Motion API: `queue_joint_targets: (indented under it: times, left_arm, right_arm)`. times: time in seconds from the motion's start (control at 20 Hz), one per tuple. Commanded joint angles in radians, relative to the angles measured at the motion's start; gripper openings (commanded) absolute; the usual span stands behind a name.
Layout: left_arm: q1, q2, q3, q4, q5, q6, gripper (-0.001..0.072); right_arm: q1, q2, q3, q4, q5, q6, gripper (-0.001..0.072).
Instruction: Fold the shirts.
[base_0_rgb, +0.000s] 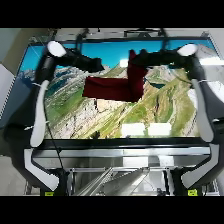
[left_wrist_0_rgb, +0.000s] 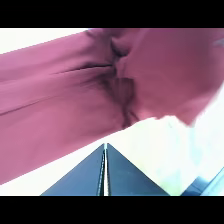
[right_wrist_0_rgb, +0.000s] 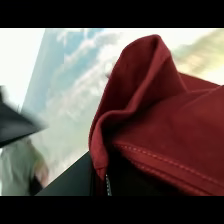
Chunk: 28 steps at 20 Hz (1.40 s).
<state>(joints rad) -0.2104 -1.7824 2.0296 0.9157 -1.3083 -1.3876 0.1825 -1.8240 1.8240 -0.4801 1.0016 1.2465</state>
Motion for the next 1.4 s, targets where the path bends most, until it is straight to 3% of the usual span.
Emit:
queue_joint_targets:
  times: [0.0, 0.1, 0.15, 0.2, 0.25, 0.35, 0.5, 0.65, 0.9, 1.05, 1.15, 1.25, 1.35]
  left_arm:
    - [0.134, 0.11, -0.001, -0.001, -0.114, 0.003, 0.0026]
    - [0.165, 0.119, -0.001, -0.001, -0.14, 0.029, 0.0027]
    - [0.174, 0.118, -0.002, 0.0, -0.154, 0.03, 0.0026]
    - [0.182, 0.117, -0.002, 0.0, -0.163, 0.031, 0.0026]
    - [0.188, 0.115, -0.002, 0.0, -0.163, 0.034, 0.0026]
    - [0.192, 0.115, -0.002, 0.0, -0.163, 0.034, 0.0026]
    - [0.192, 0.115, -0.002, 0.0, -0.162, 0.034, 0.0027]
    - [0.192, 0.115, -0.002, 0.0, -0.167, 0.034, 0.0026]
    - [0.216, 0.115, -0.002, 0.002, -0.224, 0.034, 0.0026]
    - [0.228, 0.115, -0.002, 0.002, -0.241, 0.034, 0.0027]
    - [0.236, 0.115, -0.002, 0.001, -0.241, 0.034, 0.0026]
    - [0.236, 0.115, -0.002, 0.001, -0.241, 0.034, 0.0027]
    - [0.236, 0.115, -0.002, 0.001, -0.24, 0.034, 0.0027]
  right_arm:
    - [0.27, -0.134, 0.001, 0.101, -0.445, -0.024, 0.0026]
    - [0.417, -0.232, 0.001, 0.288, -0.75, -0.169, 0.0027]
    - [0.476, -0.272, 0.005, 0.399, -0.869, -0.23, 0.0125]
    - [0.528, -0.309, 0.023, 0.457, -0.921, -0.308, 0.0486]
    - [0.551, -0.33, 0.039, 0.458, -0.912, -0.363, 0.0613]
    - [0.566, -0.338, 0.049, 0.457, -0.861, -0.479, 0.0612]
    - [0.523, -0.318, 0.049, 0.45, -0.745, -0.512, 0.061]
    - [0.435, -0.277, 0.049, 0.365, -0.492, -0.494, 0.0493]
    - [0.204, -0.186, 0.049, -0.006, -0.101, -0.07, 0.0492]
    - [0.053, -0.142, 0.048, -0.095, 0.053, 0.074, 0.0494]
    - [-0.014, -0.14, 0.045, -0.162, 0.08, 0.161, 0.0505]
    - [-0.038, -0.163, 0.031, -0.206, 0.08, 0.217, 0.0703]
    - [-0.04, -0.212, 0.031, -0.217, 0.076, 0.241, 0.0703]
